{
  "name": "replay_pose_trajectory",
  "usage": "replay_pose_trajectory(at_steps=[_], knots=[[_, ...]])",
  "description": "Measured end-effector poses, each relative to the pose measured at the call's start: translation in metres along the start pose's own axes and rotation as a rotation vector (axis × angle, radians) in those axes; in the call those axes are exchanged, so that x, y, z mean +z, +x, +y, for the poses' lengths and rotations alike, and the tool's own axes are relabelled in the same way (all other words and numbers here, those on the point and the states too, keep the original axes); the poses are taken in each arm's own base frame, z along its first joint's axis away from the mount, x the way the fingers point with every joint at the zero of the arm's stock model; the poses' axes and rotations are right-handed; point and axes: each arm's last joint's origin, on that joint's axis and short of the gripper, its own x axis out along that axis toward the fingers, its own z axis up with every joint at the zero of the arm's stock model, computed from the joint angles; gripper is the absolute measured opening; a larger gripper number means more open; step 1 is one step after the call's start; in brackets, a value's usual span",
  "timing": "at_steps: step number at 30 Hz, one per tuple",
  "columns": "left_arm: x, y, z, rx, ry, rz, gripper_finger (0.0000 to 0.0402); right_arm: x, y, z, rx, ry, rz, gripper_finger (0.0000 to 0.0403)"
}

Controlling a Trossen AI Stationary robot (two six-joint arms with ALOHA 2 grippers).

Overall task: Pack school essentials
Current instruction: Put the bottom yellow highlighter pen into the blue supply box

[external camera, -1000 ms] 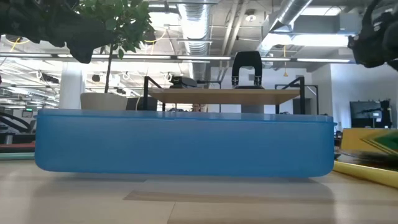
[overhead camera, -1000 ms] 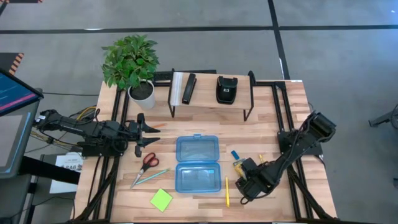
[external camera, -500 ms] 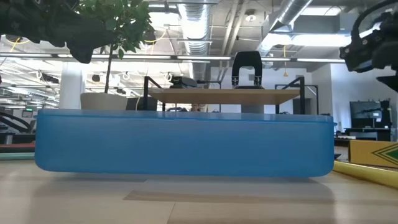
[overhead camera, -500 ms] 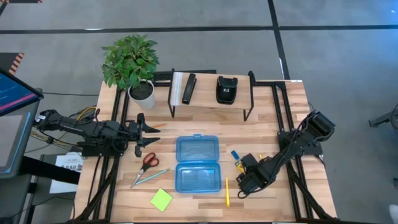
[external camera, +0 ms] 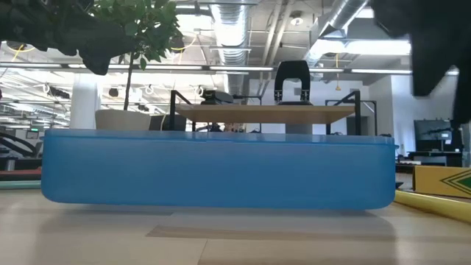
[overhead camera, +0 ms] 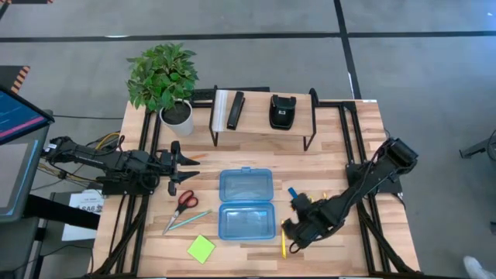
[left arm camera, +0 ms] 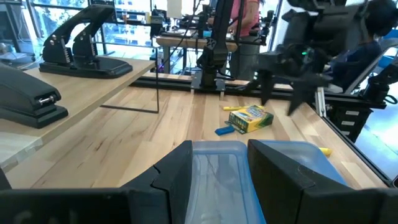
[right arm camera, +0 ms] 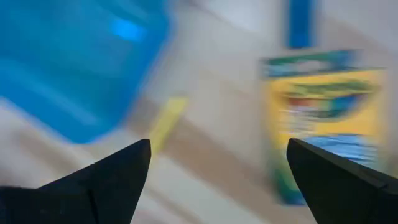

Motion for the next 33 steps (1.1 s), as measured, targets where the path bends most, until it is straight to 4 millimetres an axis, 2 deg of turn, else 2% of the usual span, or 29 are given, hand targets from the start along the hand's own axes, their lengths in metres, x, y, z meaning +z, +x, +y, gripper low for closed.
replay_pose_trajectory(at_steps=[3, 10, 14, 17, 21, 33], knots=[[0.000, 0.000, 0.000, 0.000, 0.000, 0.000, 0.0144, -0.003, 0.013, 0.016, 0.043, -0.006, 0.004, 0.0400], [0.000, 0.000, 0.000, 0.001, -0.001, 0.000, 0.0144, -0.016, 0.055, 0.037, -0.048, -0.057, 0.125, 0.0400], [0.000, 0.000, 0.000, 0.001, -0.009, 0.000, 0.0144, -0.017, 0.064, 0.048, -0.046, -0.080, 0.140, 0.0397], [0.000, 0.000, 0.000, 0.002, -0.009, 0.000, 0.0144, -0.016, 0.068, 0.053, -0.031, -0.085, 0.155, 0.0380], [0.000, 0.000, 0.000, 0.002, -0.009, 0.000, 0.0144, -0.016, 0.071, 0.052, -0.039, -0.077, 0.179, 0.0330], [0.000, 0.000, 0.000, 0.002, -0.011, 0.000, 0.0144, -0.017, 0.072, 0.051, -0.039, -0.112, 0.203, 0.0123]])
